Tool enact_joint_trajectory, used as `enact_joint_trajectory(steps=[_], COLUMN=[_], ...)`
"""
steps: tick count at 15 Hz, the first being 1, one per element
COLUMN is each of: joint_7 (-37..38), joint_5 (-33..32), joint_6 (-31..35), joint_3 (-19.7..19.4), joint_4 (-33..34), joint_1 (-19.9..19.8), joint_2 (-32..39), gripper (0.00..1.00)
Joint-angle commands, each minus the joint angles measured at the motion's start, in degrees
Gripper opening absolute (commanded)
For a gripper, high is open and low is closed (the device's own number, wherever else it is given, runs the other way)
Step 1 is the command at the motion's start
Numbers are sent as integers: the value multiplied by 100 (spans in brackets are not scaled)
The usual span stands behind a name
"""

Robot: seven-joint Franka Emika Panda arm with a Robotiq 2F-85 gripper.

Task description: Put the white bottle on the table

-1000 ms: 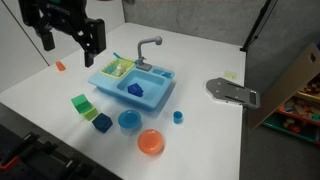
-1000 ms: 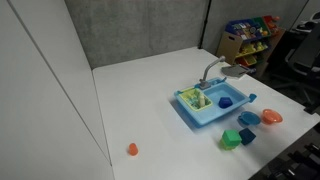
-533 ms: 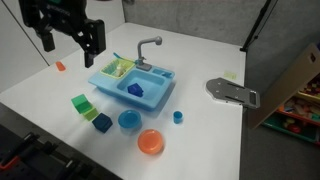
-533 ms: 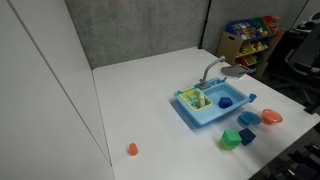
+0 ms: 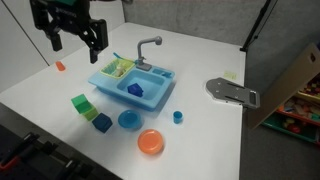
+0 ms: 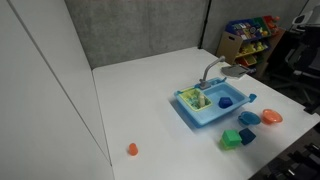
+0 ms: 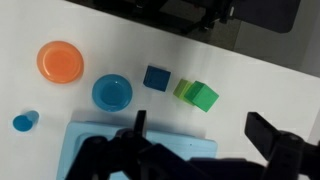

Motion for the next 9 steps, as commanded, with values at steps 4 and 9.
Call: enact_joint_trajectory(steps=[4, 9], joint_7=[450, 1079], joint_5=[108, 2], joint_6=[812, 1501], joint_3=[563, 931], joint_4=[398, 779], joint_1=[96, 156], joint_2=[757, 1437], gripper=[100, 100])
